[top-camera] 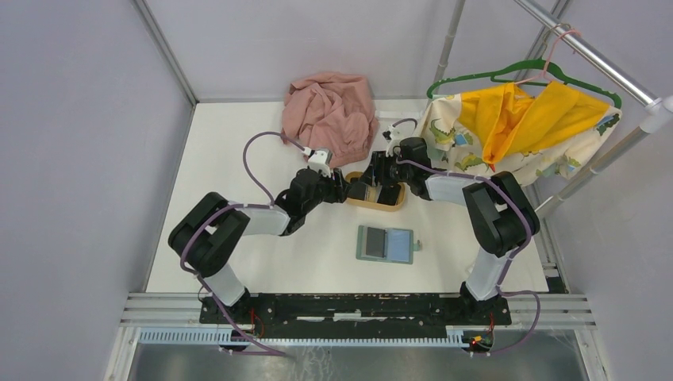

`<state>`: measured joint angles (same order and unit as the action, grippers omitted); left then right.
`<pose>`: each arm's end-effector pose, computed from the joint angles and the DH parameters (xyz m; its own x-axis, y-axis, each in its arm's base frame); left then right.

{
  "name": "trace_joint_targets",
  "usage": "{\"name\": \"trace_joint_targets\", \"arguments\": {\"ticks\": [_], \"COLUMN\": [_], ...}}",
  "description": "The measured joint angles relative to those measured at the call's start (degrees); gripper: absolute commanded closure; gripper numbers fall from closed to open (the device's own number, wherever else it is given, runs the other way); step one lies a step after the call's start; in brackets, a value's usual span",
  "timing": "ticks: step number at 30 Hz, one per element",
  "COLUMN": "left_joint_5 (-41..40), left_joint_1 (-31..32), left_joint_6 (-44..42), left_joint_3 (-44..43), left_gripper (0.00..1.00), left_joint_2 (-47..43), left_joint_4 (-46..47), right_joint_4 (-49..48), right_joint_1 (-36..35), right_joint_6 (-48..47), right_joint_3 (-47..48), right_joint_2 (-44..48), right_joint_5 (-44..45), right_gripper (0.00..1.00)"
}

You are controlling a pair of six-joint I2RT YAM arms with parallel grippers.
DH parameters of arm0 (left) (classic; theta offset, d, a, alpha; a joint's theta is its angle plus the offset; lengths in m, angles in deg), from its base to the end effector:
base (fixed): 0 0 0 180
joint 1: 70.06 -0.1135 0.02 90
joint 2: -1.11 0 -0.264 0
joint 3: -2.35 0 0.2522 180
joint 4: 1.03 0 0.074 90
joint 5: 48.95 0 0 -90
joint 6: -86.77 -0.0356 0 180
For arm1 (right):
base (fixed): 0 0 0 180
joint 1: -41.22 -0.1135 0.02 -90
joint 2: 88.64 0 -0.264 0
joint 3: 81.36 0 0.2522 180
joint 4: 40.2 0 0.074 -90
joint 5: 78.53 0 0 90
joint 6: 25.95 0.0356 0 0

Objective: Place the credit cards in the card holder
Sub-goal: Pick up the credit card from the storage box.

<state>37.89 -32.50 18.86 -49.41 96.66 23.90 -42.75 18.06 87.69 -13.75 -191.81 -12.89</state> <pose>0.2638 -0.2004 0.1663 -0.4508 -0.1270 -0.8835 0.4293 0.8370 -0.3394 0.3386 0.1608 0.1659 -0.7300 0.0850 -0.6781 -0.4187 0.7286 0.5421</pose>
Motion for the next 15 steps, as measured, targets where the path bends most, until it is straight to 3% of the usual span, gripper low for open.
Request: {"name": "trace_joint_targets", "arguments": {"ticks": [15], "left_joint_5": [-1.18], "left_joint_1": [0.0], "left_joint_6": [0.0], "left_joint_3": [-2.54], "left_gripper": [0.46], "left_joint_2": [2.36], "left_joint_4": [-3.5], "right_joint_4": [-1.25], "right_joint_1": [0.02], "right_joint_6": [9.99], "right_joint_3": [-0.52], "right_joint_2": [-1.64], "right_joint_5": [1.14], "right_gripper": [0.44]}}
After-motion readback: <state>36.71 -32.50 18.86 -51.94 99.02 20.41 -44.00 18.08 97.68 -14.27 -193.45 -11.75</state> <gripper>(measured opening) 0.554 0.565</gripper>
